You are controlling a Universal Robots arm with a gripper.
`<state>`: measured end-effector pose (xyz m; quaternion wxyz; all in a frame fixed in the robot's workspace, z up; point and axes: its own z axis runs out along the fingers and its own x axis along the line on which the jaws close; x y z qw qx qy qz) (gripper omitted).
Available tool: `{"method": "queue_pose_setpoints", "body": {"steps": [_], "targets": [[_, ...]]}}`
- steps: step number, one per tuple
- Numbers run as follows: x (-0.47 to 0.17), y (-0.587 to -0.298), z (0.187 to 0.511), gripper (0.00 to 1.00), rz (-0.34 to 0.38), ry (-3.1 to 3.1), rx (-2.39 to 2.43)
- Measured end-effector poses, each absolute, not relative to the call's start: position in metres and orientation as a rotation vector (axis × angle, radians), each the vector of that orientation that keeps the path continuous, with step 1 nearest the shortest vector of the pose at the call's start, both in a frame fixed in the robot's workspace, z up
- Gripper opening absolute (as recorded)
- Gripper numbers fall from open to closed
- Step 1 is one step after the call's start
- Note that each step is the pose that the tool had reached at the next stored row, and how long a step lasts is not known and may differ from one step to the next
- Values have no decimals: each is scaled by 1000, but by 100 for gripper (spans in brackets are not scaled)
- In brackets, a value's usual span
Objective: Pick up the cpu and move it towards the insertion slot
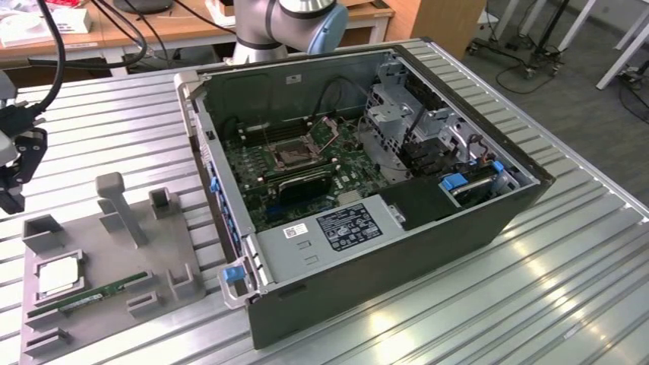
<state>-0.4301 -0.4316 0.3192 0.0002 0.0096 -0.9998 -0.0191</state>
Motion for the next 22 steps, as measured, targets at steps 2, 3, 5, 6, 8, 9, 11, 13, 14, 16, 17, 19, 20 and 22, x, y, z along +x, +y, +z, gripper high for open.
{"method": "queue_pose_setpoints", "body": {"steps": [2,3,5,6,8,9,11,13,14,16,17,19,20,22], "targets": [[-430,-432,319,11,-60,-3141,30],[-430,-432,319,11,-60,-3141,30],[-431,-432,319,11,-60,-3140,30],[-432,-432,318,11,-60,-3140,30],[-433,-432,318,11,-60,-3141,30],[-434,-432,318,11,-60,-3140,30],[-435,-432,317,11,-60,-3140,30],[-436,-432,316,11,-60,-3141,30],[-437,-432,316,11,-60,-3141,30],[-437,-432,315,11,-60,-3141,30],[-438,-432,315,11,-60,-3141,30],[-438,-432,314,11,-60,-3141,30],[-439,-432,314,11,-60,-3141,30],[-439,-432,313,11,-60,-3140,30]]}}
